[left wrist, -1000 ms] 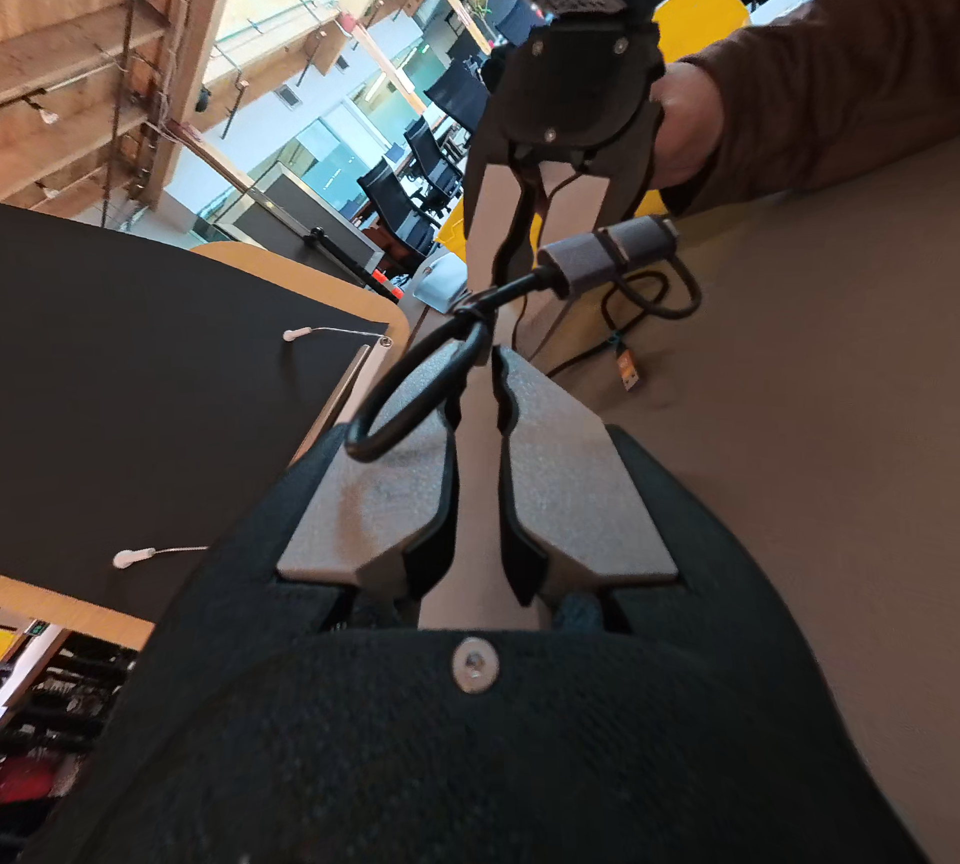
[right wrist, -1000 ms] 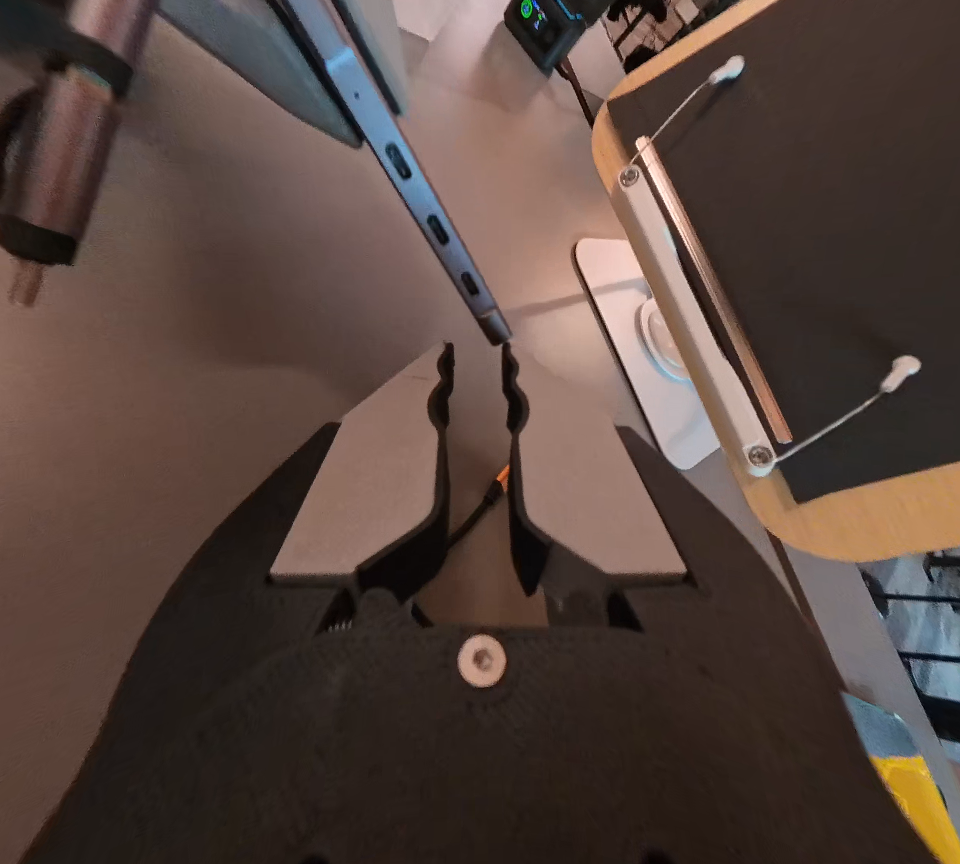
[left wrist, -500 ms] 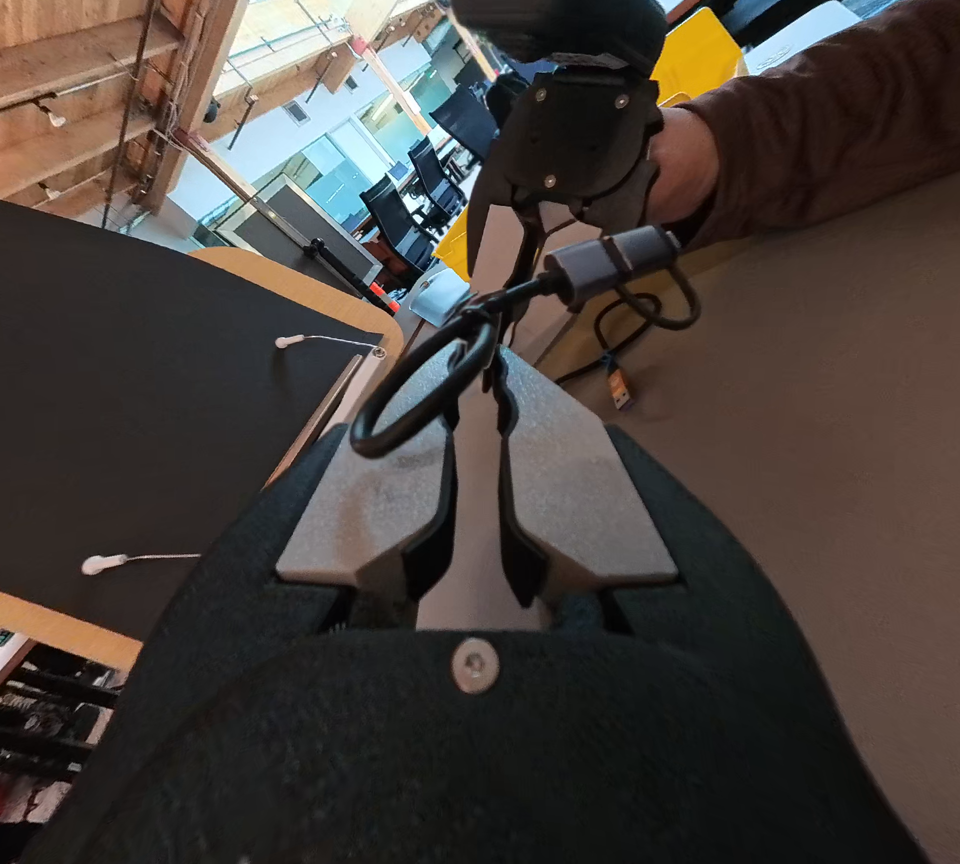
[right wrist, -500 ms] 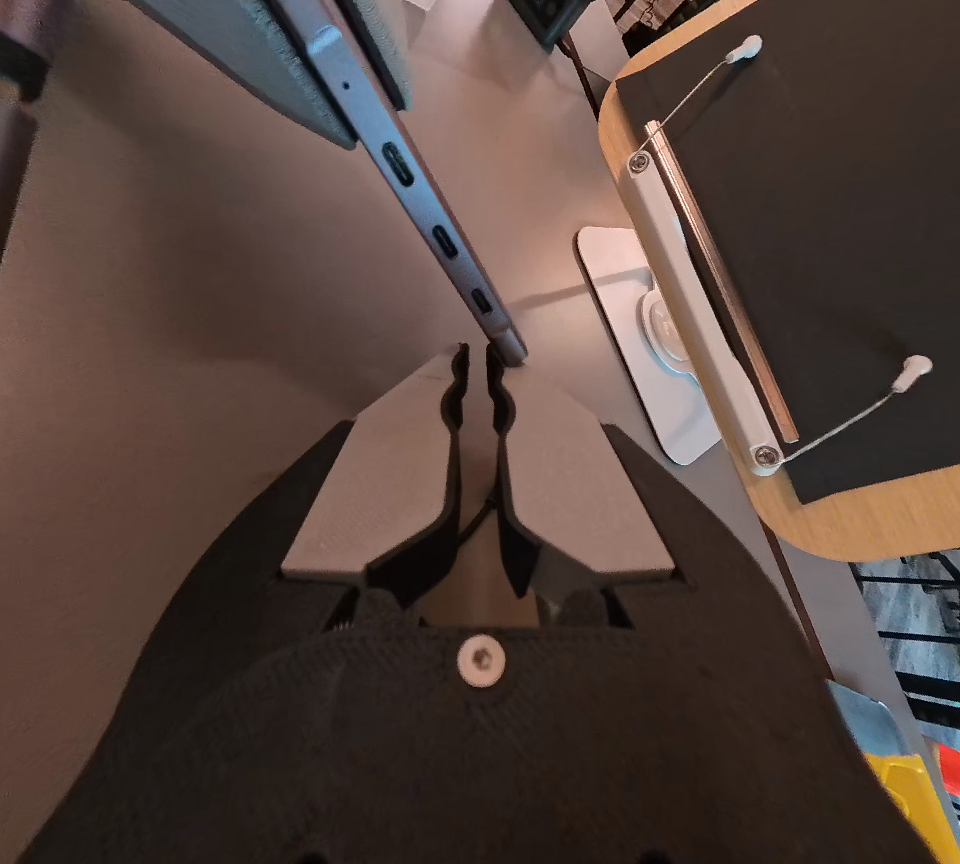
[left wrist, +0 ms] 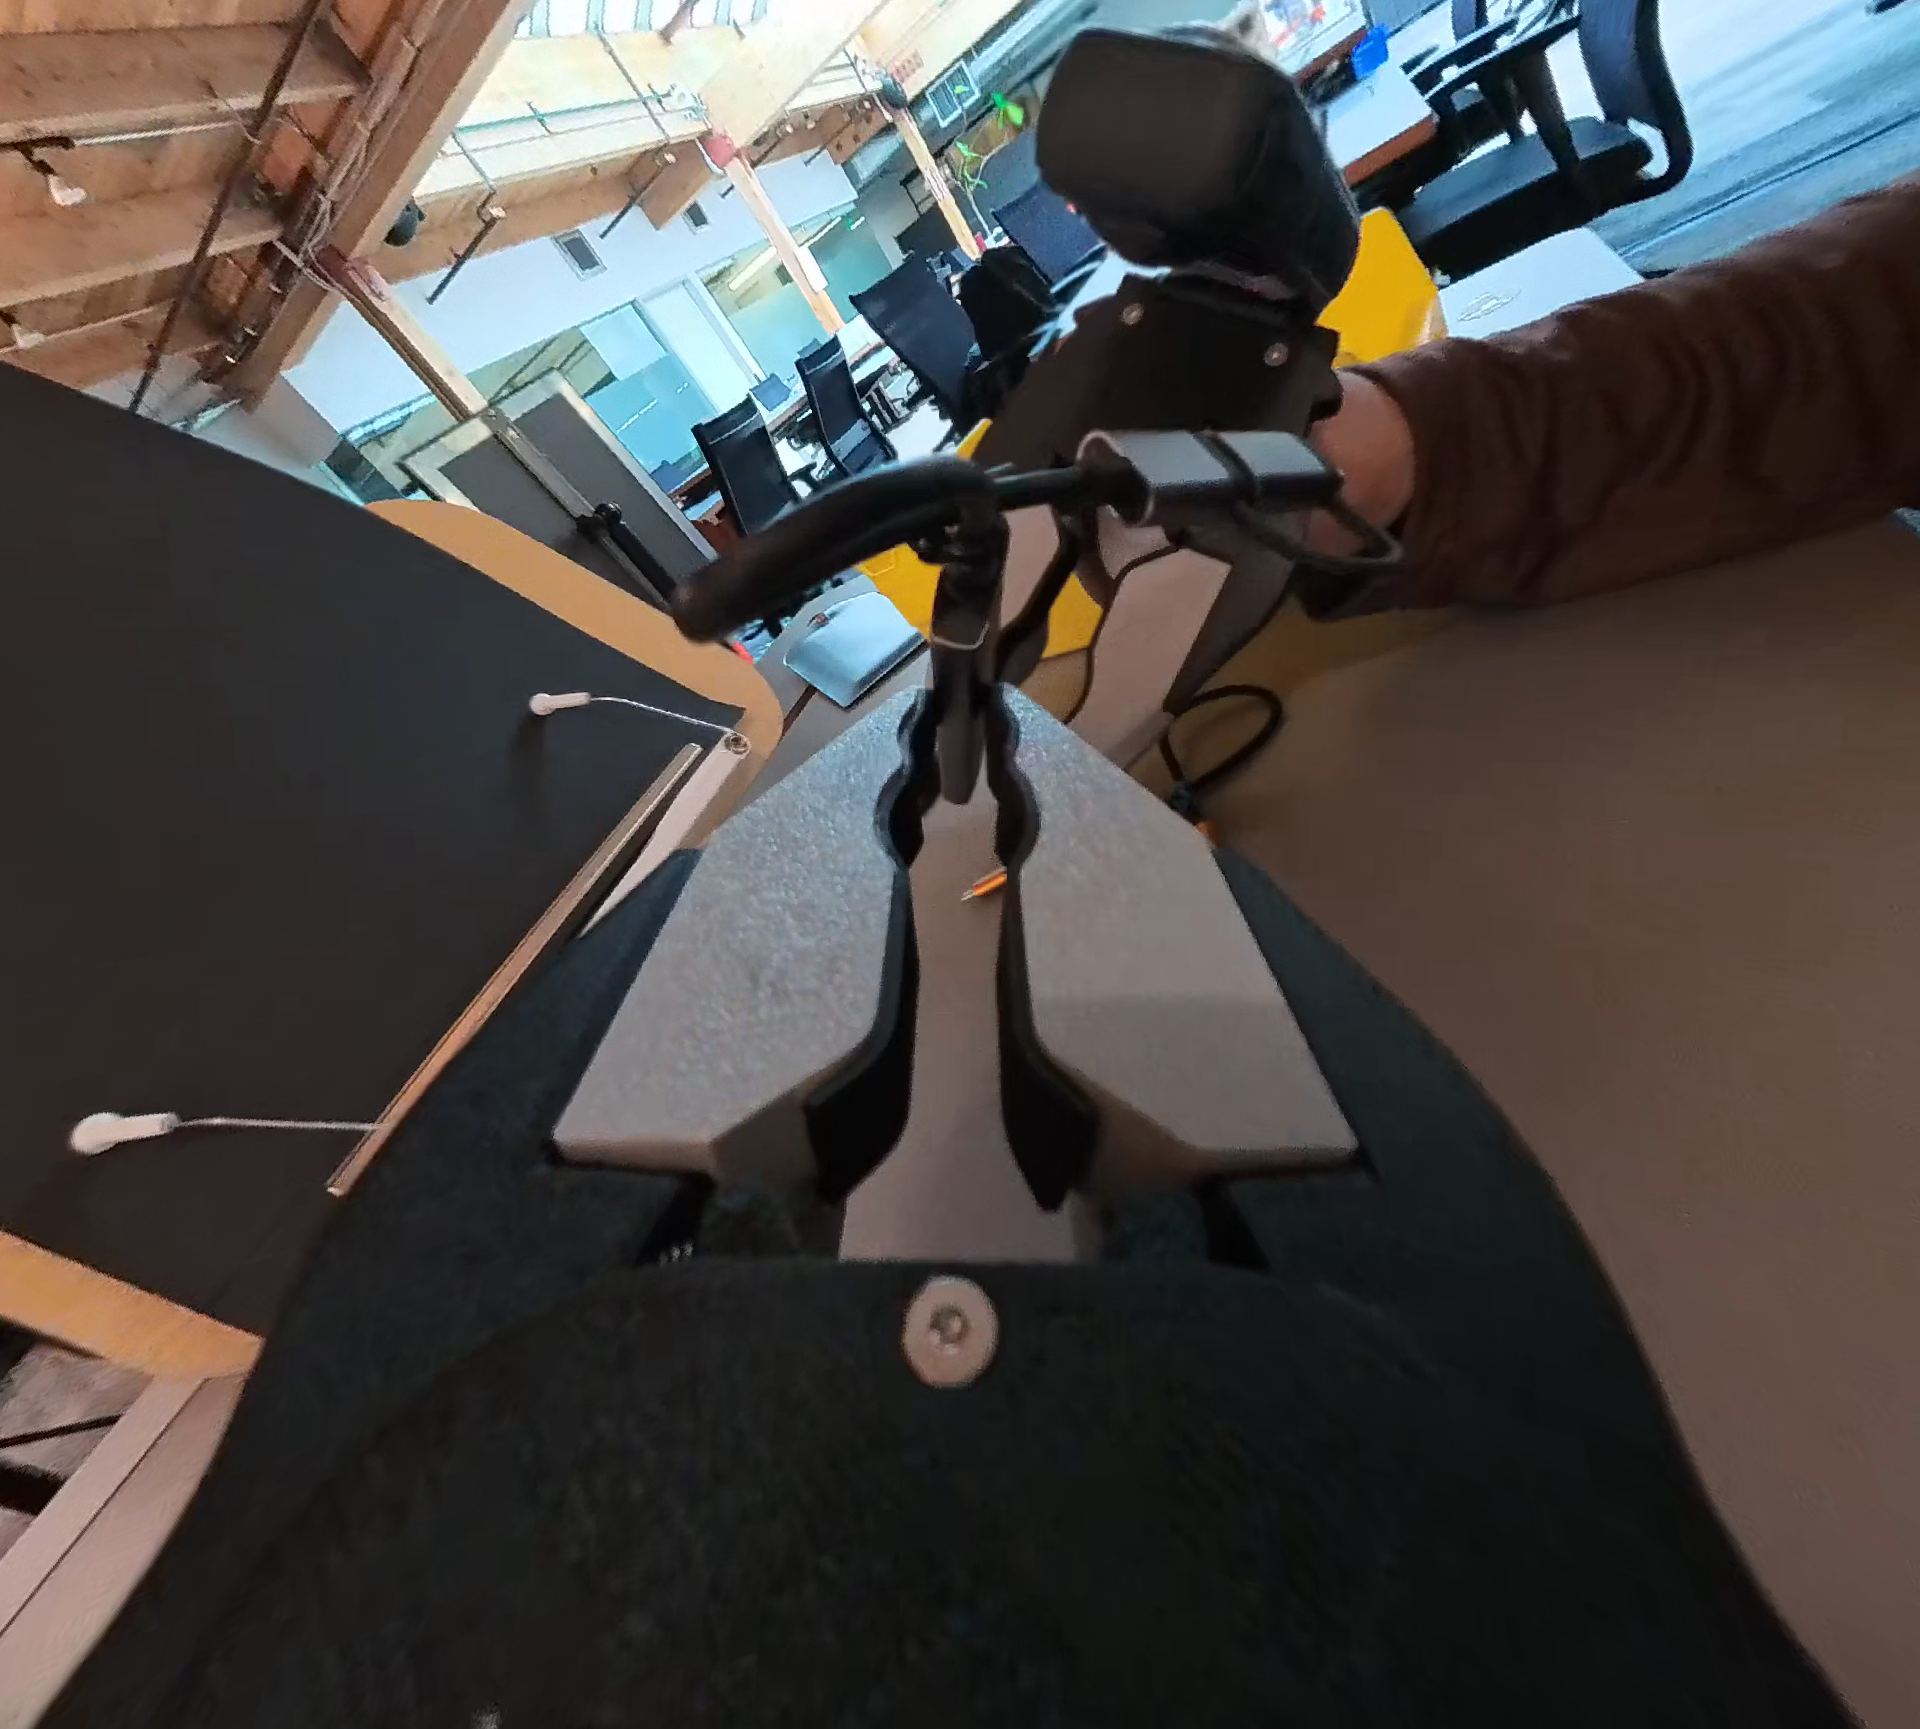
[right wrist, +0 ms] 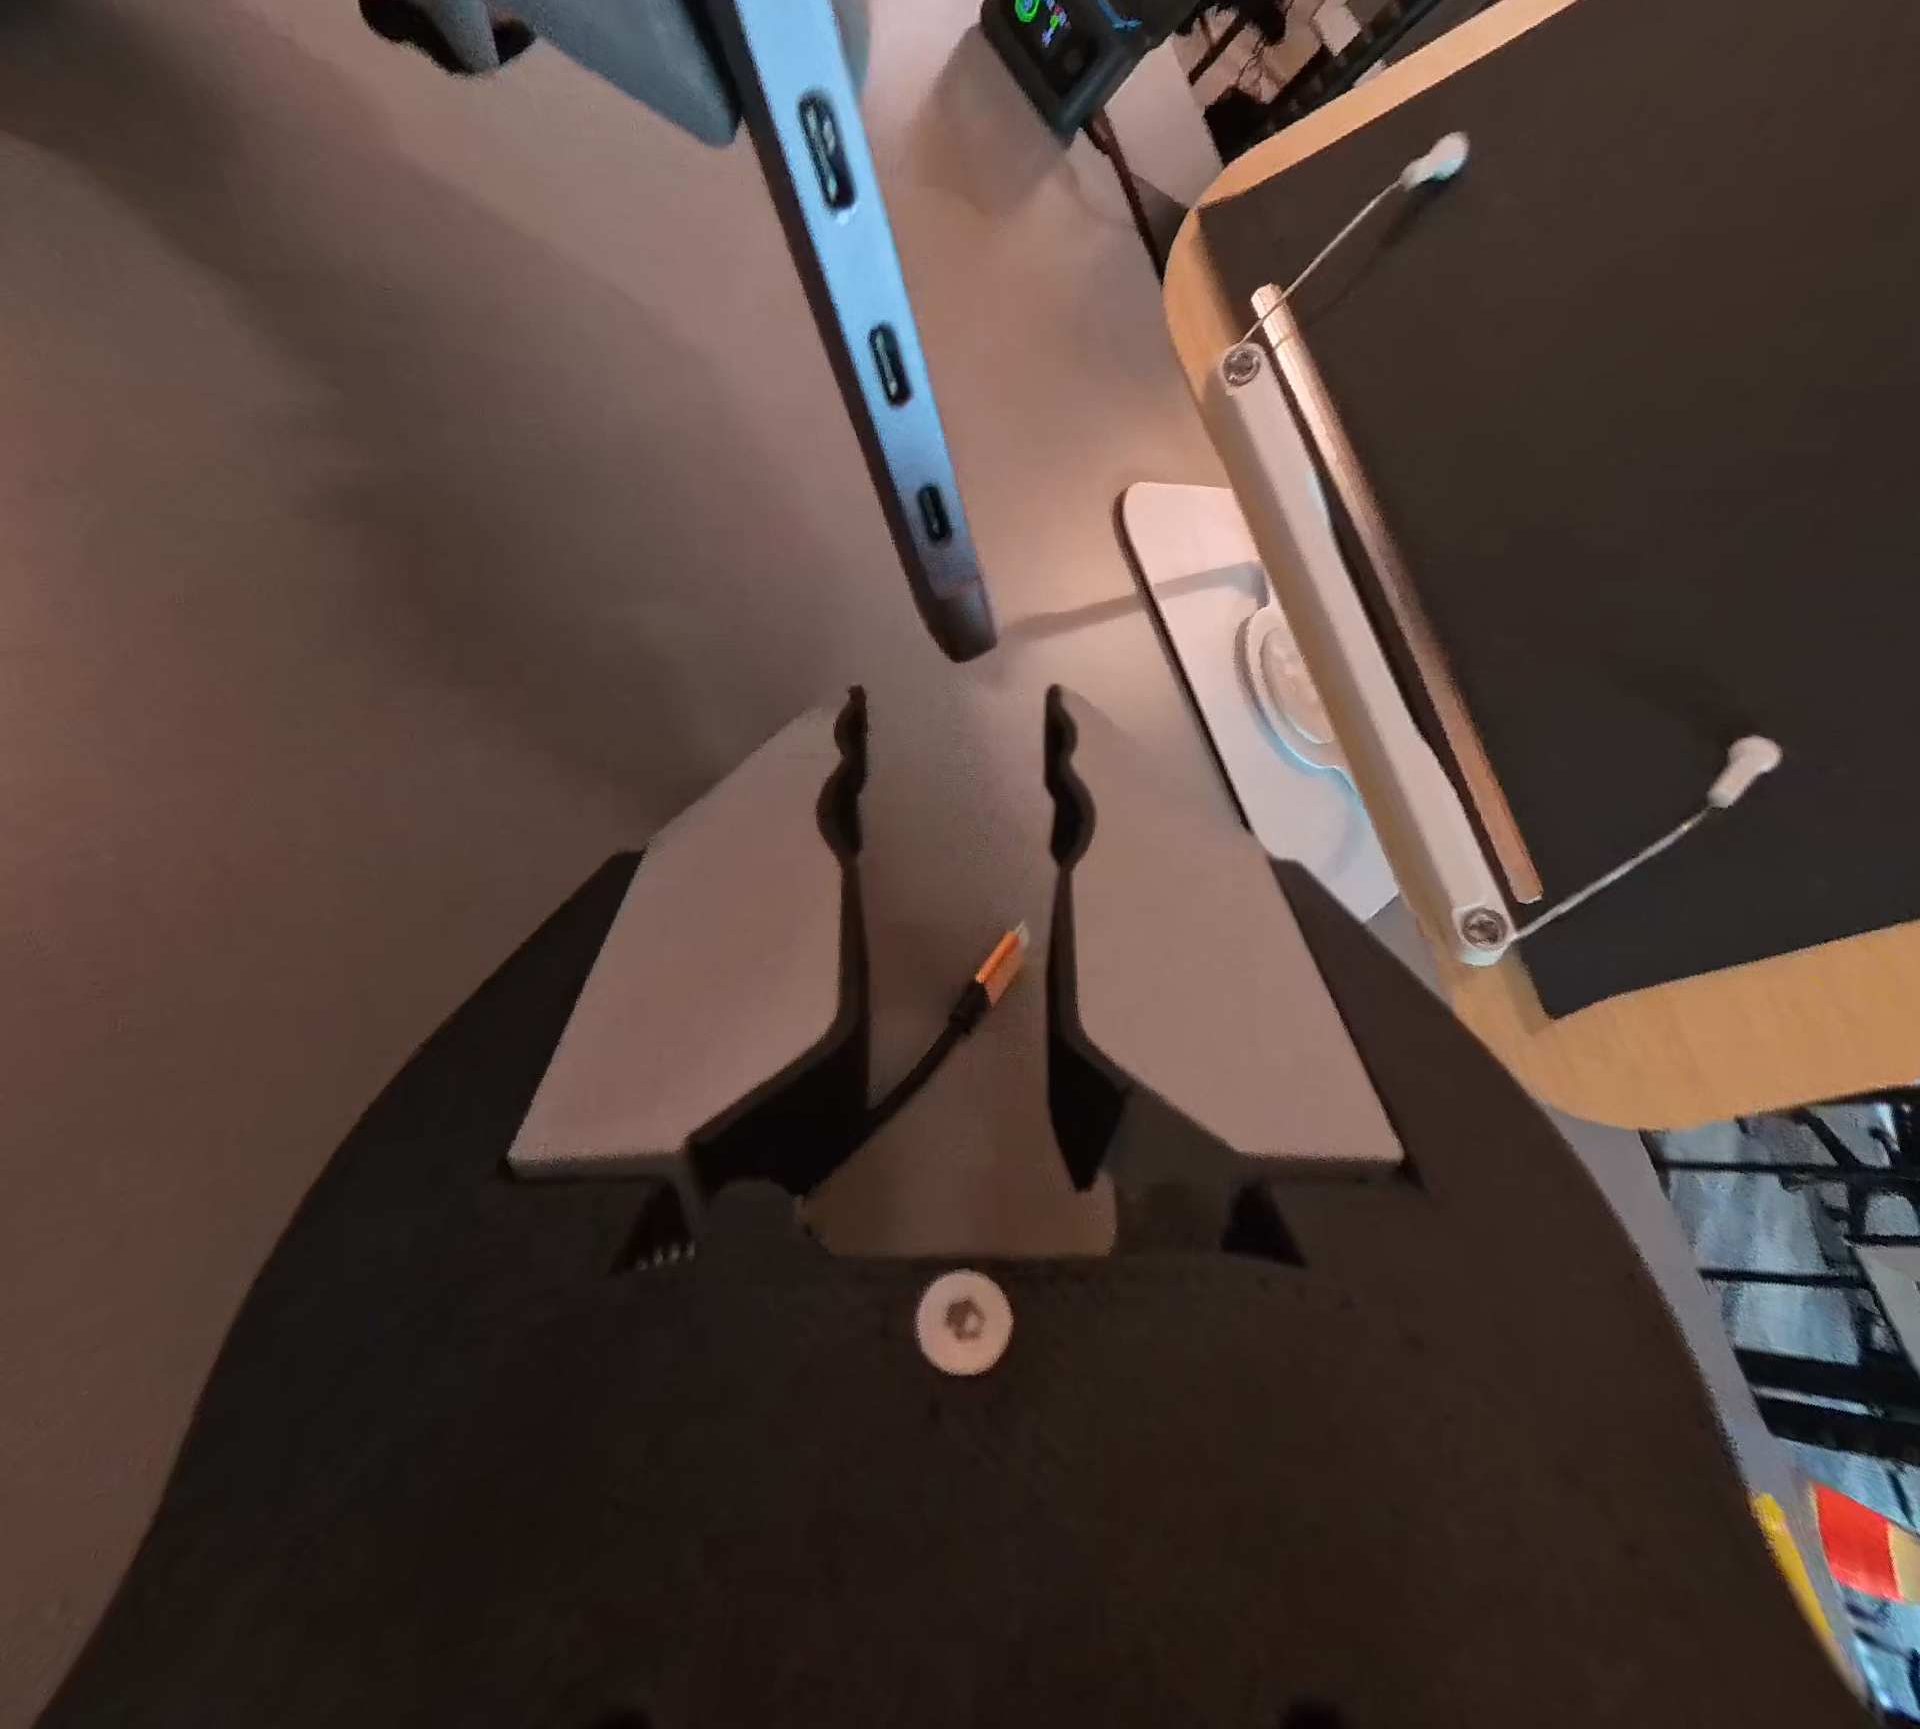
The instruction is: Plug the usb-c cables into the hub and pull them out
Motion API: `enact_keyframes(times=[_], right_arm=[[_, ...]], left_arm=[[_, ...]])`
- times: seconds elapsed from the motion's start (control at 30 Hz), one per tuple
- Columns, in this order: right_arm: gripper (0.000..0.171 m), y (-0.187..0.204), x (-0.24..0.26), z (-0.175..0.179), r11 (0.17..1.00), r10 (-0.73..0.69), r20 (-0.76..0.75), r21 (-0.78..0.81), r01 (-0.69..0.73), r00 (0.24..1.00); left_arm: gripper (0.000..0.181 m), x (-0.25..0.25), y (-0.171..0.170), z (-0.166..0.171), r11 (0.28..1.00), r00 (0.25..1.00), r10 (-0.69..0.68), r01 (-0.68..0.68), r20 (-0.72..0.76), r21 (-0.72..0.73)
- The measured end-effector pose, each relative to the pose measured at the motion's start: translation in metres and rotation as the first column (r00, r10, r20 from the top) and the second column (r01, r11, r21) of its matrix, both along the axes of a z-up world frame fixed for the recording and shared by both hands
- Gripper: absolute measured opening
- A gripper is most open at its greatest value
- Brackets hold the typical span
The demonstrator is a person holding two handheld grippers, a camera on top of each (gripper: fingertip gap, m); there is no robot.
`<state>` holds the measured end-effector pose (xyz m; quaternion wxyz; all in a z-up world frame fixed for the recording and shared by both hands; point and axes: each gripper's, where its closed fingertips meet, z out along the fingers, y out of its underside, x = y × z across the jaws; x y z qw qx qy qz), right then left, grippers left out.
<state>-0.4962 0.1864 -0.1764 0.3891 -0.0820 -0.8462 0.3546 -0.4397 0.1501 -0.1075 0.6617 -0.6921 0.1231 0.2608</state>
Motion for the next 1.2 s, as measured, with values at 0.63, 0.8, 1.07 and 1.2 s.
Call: enact_keyframes(times=[0.63,0.8,1.07,1.2], right_arm=[[0.005,-0.022,0.036,-0.006,0.971,0.214,-0.018,0.114,-0.211,0.977],[0.005,-0.025,0.046,-0.016,0.956,0.252,0.044,0.142,-0.255,0.967],[0.021,-0.017,0.04,-0.002,0.976,0.207,0.009,0.073,-0.207,0.978],[0.005,-0.022,0.041,0.008,0.976,0.216,-0.027,0.028,-0.215,0.976]], left_arm=[[0.018,0.016,0.017,-0.031,0.993,0.998,-0.061,0.061,0.004,-0.1],[0.007,0.03,0.022,-0.041,0.981,0.992,-0.122,0.119,-0.012,-0.152],[0.007,0.033,0.015,-0.015,0.988,0.988,-0.151,0.15,-0.028,-0.047],[0.007,0.036,0.013,-0.006,0.984,0.984,-0.175,0.176,-0.035,0.022]])
